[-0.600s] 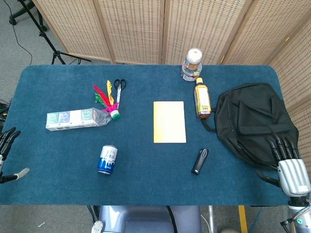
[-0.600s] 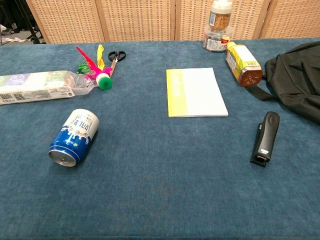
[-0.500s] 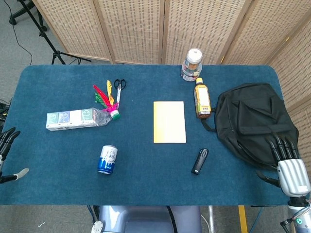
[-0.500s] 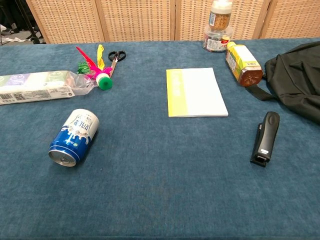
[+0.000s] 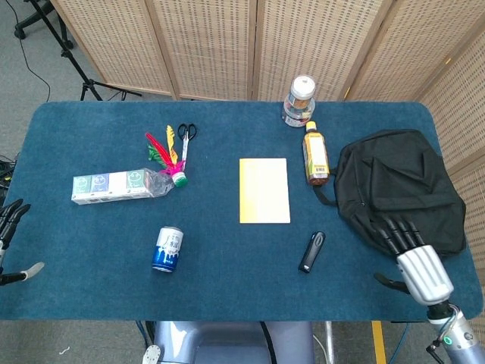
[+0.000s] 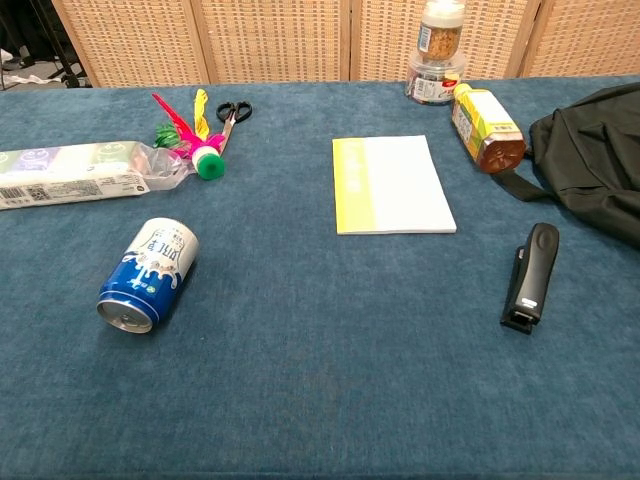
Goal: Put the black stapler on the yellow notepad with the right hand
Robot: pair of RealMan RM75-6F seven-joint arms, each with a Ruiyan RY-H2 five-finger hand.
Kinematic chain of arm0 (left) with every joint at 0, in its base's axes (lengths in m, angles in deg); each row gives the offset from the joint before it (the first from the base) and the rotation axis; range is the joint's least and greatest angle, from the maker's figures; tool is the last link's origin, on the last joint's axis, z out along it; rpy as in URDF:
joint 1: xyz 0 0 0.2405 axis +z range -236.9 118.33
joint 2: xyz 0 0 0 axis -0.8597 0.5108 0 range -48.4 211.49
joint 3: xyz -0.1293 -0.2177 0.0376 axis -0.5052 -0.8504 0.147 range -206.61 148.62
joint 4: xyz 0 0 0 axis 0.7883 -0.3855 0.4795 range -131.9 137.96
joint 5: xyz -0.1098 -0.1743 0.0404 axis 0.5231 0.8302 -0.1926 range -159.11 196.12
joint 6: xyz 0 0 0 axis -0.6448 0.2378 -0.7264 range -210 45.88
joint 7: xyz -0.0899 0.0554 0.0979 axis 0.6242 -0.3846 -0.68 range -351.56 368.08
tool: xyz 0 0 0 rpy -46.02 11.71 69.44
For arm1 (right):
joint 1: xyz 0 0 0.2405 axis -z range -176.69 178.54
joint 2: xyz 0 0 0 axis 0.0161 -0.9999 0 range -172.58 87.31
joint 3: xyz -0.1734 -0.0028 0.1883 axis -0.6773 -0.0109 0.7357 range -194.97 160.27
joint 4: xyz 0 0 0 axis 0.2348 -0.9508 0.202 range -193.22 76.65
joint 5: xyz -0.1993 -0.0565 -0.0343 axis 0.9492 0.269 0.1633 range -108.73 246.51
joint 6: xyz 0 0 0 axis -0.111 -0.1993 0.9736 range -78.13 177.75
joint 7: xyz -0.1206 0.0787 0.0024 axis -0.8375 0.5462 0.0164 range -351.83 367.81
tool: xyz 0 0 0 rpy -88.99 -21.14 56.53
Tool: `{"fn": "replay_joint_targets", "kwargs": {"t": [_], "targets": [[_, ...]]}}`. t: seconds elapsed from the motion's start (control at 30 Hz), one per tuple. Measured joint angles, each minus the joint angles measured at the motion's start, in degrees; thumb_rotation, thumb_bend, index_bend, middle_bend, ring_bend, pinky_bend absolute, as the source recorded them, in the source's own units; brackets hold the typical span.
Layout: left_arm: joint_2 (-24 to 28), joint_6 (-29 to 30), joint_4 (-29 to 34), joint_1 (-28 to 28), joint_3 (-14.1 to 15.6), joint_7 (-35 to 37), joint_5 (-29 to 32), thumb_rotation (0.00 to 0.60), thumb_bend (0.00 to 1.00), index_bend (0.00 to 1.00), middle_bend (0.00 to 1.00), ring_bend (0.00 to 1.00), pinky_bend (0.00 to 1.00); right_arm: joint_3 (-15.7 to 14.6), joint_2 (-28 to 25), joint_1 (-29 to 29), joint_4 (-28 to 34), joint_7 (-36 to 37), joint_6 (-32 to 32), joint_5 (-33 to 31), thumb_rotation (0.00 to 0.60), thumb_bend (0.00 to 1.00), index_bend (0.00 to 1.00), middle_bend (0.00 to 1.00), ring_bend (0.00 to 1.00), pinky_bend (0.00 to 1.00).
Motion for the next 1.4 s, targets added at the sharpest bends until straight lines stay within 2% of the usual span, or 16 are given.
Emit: {"fn": "replay_joint_targets", "kwargs": {"t": [0.2, 0.33, 0.5, 0.6, 0.97, 1.1, 1.17, 1.27, 1.4], "targets": [[-0.1, -1.8, 1.0, -0.6, -0.4, -1.9, 1.7, 0.6, 0.0, 0.0, 0.0, 0.0, 0.0, -1.8, 3.6, -9.1, -9.9, -0.5, 5.6, 9.9, 0.6, 0.0, 0.09, 0.0, 0.0, 0.0], [-0.2, -3.3, 1.5, -1.0, -0.6, -3.4, 3.1, 0.6, 0.0, 0.0, 0.0, 0.0, 0.0, -2.5, 5.7, -13.8, -12.1, -2.6, 10.2, 12.6, 0.6, 0.02, 0.1, 0.0, 0.0, 0.0], [0.1, -5.1, 2.1, -1.5, -0.4, -3.9, 3.8, 0.6, 0.0, 0.0, 0.0, 0.0, 0.0, -3.1, 8.0, -17.9, -14.6, -5.7, 15.1, 14.1, 0.6, 0.13, 0.12, 0.03, 0.0, 0.03], [0.2, -5.5, 2.2, -1.6, -0.4, -4.2, 4.1, 0.6, 0.0, 0.0, 0.0, 0.0, 0.0, -3.5, 9.4, -19.5, -15.7, -6.6, 17.3, 14.1, 0.6, 0.22, 0.13, 0.05, 0.0, 0.08], [0.0, -6.6, 2.4, -2.0, -0.4, -4.8, 4.6, 0.6, 0.0, 0.0, 0.0, 0.0, 0.0, -5.7, 11.7, -23.2, -17.3, -11.1, 23.6, 13.1, 0.6, 0.46, 0.21, 0.15, 0.11, 0.18], [0.0, -6.9, 2.4, -2.1, -0.6, -4.9, 5.0, 0.6, 0.0, 0.0, 0.0, 0.0, 0.0, -6.3, 13.3, -23.6, -18.8, -11.6, 24.2, 12.7, 0.6, 0.56, 0.3, 0.25, 0.2, 0.25], [0.0, -7.1, 2.4, -2.2, -0.6, -4.9, 5.1, 0.6, 0.0, 0.0, 0.0, 0.0, 0.0, -6.5, 14.1, -23.8, -19.5, -11.9, 24.2, 12.4, 0.6, 0.62, 0.4, 0.35, 0.28, 0.32], [-0.1, -7.4, 2.4, -2.3, -0.6, -5.0, 5.3, 0.6, 0.0, 0.0, 0.0, 0.0, 0.0, -6.6, 15.4, -24.1, -20.8, -12.0, 23.7, 12.2, 0.6, 0.68, 0.5, 0.45, 0.38, 0.35], [0.0, -7.4, 2.5, -2.3, -0.7, -4.8, 5.4, 0.6, 0.0, 0.0, 0.0, 0.0, 0.0, -6.8, 17.1, -24.3, -23.3, -11.2, 21.3, 12.0, 0.6, 0.76, 0.55, 0.51, 0.42, 0.38]]}}
